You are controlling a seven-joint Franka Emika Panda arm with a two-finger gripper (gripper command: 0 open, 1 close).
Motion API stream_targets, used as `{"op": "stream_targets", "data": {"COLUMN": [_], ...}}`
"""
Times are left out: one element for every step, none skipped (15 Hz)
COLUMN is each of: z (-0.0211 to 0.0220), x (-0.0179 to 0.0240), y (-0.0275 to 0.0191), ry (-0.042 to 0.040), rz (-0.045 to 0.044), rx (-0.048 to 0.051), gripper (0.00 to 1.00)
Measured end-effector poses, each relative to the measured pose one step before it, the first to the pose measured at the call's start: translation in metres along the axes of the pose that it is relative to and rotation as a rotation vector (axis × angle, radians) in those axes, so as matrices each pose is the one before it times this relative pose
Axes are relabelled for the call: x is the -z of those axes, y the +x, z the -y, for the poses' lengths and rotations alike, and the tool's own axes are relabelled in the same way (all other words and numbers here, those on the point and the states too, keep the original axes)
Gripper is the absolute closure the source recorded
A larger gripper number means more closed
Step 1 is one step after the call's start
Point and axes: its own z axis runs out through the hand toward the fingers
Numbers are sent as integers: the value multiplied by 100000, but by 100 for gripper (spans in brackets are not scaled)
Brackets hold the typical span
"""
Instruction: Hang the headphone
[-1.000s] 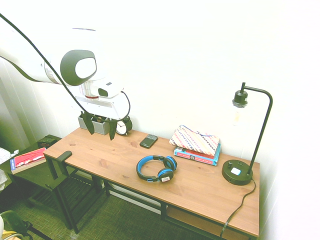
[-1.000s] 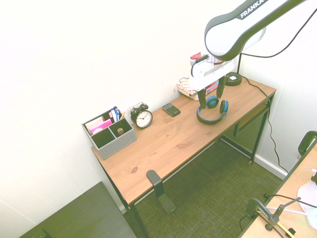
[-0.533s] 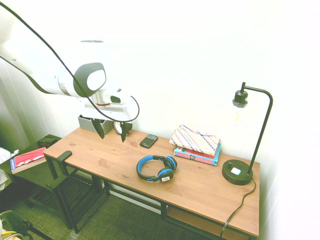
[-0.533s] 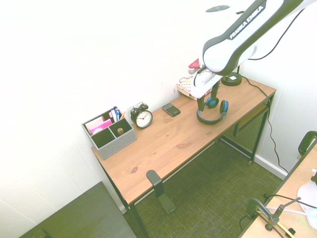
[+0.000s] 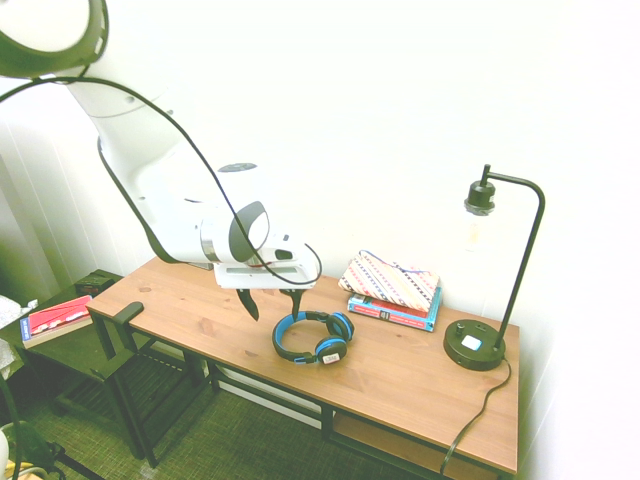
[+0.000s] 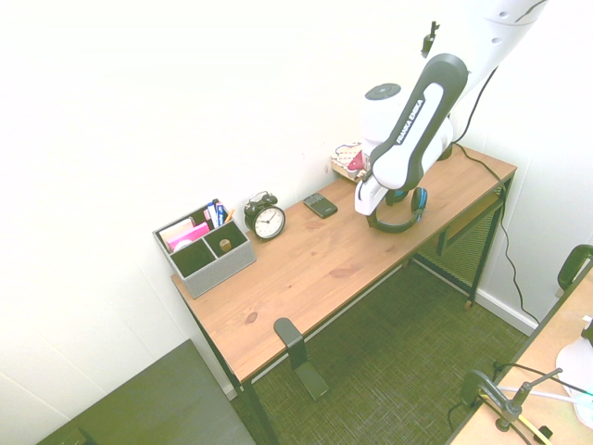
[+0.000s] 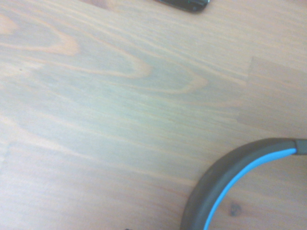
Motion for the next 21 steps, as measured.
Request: {"op": "stream_targets", "data": {"z": [296, 409, 507, 428, 186, 57, -45, -45, -52, -85, -36, 78, 133, 118, 73, 16, -34, -103, -125, -174, -196], "x": [-1054, -848, -368, 40, -26, -15, -23, 6, -12, -27, -27, -16, -3, -17, -14, -15, -33, -34, -23, -30, -29], "y": [94, 80, 135, 131, 20, -1, 26, 33, 19, 26, -12, -87, -112, -110, -70, -22, -19, 23, 66, 93, 106], "ry": [-79, 477, 914, 669, 264, 36, -61, 24, 32, -49, -83, -19, 129, 55, 72, 66, 31, 46, 51, 52, -126], "rz": [207, 333, 15, -66, 82, 47, 37, 133, 291, 342, 337, 297, 299, 240, 152, 105, 153, 164, 122, 164, 28], "rx": [-1012, -1698, -1477, -969, -699, -479, -505, -731, -943, -891, -540, -243, -444, -189, -216, -297, -347, -366, -404, -616, -448], "gripper": [100, 100, 100, 100, 100, 100, 100, 100, 100, 100, 100, 100, 100, 100, 100, 100, 100, 100, 100, 100, 100]}}
